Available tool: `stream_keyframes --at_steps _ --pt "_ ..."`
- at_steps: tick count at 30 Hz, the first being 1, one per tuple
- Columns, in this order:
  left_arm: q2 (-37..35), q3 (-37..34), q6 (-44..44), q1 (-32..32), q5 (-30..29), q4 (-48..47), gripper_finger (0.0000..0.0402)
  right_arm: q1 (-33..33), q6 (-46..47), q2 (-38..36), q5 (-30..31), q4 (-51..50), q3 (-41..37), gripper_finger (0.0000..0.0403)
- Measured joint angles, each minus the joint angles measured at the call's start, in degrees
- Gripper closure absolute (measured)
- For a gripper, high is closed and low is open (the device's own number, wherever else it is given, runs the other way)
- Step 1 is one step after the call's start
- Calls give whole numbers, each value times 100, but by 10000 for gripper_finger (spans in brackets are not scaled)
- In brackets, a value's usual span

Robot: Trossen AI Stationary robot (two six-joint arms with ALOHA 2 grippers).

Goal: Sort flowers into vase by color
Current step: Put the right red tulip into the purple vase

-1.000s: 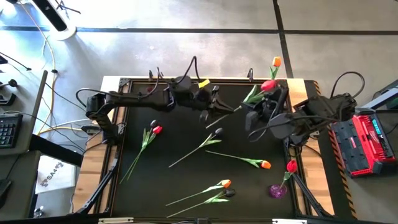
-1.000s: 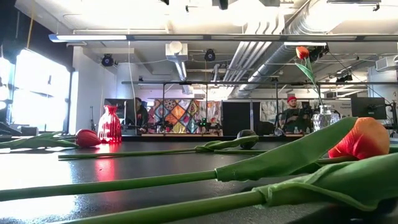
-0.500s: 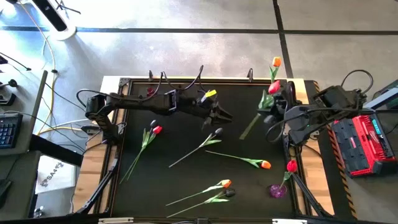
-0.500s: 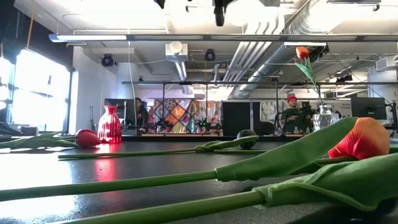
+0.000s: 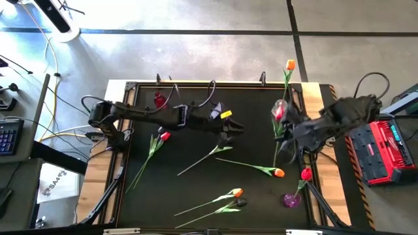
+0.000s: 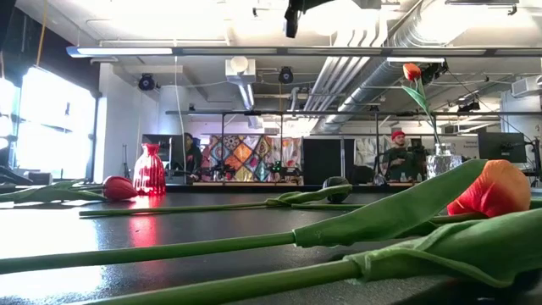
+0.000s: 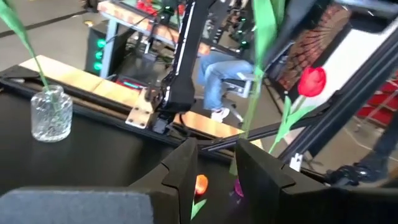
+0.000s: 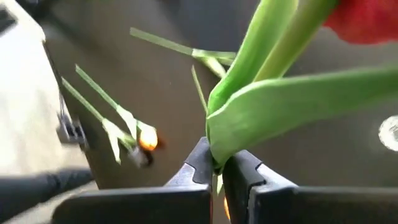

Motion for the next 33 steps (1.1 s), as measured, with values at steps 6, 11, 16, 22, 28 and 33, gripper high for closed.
stream_keyframes --at_steps 6,11,16,22,28,33 --pt "0 0 -56 -273 -727 -56 305 915 747 4 -2 25 -608 403" --pt "6 0 -201 -385 -1069 -67 305 1671 886 6 150 682 -1086 403" --pt "94 2 -452 -429 -1129 -45 305 2189 915 8 184 1021 -1398 403" --pt "210 7 -637 -557 -1217 104 305 2736 962 6 106 987 -1424 403" --pt "305 4 -707 -695 -1403 141 305 2980 824 5 37 959 -1424 403" --pt "381 7 -822 -754 -1513 272 305 2997 694 0 214 943 -1194 403"
